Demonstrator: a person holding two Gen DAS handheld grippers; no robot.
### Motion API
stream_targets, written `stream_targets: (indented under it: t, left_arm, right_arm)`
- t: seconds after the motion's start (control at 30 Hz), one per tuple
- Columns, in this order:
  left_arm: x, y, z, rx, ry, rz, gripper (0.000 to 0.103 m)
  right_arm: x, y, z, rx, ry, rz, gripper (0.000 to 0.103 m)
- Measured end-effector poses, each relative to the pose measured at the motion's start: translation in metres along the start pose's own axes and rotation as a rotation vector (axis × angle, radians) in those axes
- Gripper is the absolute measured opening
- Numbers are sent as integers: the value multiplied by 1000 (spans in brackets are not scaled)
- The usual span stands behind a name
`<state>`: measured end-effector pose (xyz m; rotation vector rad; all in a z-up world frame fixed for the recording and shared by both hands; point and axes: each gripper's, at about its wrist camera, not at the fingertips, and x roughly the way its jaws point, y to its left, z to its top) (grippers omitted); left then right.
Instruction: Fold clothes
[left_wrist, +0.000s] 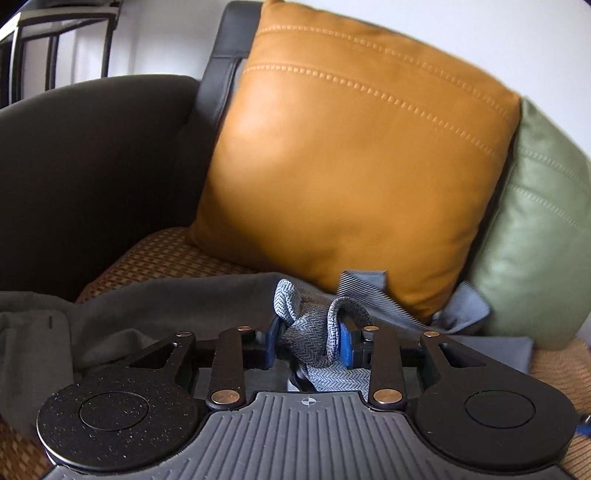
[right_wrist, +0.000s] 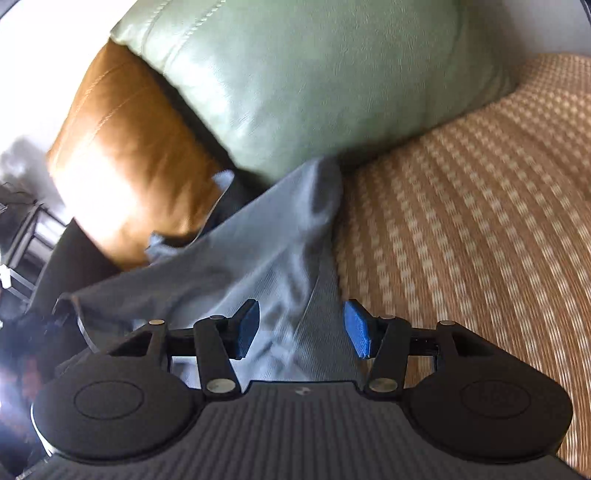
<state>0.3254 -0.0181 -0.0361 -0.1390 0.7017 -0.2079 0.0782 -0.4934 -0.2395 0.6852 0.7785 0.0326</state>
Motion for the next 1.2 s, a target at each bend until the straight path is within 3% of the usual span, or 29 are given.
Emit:
stream_targets:
  t: [0.2, 0.3, 0.4, 0.57, 0.7, 0.83, 0.93, 1.0, 1.03, 1.2]
  left_arm:
    - [36, 32, -1, 59, 42, 115, 65]
    - [34, 49, 2, 49, 63, 129, 69]
    - [9, 61, -2, -6, 27, 69, 68]
    - [-23, 28, -48, 117, 50, -7, 69]
    - [-21, 4, -72, 58, 49, -44, 76]
    - [-2, -16, -73, 13, 62, -4, 84]
    - [16, -19, -72, -24, 92, -9, 83]
    - [18, -14, -70, -19, 99, -30, 40]
    - [16, -9, -68, -14, 101, -42, 0]
    - [8, 18, -57, 15, 110, -102, 0]
  right_arm:
    - [41, 1, 13, -29, 3, -20, 57]
    - [47, 8, 10, -78, 22, -29, 57]
    - [51, 15, 6, -73, 28, -8, 57]
    - [48, 39, -5, -93, 51, 39, 57]
    - [47, 60, -18, -129, 81, 61, 57]
    - [45, 74, -27, -196, 115, 65, 57]
    - [46, 75, -32, -209, 129, 65, 57]
    - [47, 72, -35, -197, 134, 64, 57]
    - [48, 70, -35, -193, 136, 63, 57]
    - [48, 63, -34, -198, 139, 58, 57]
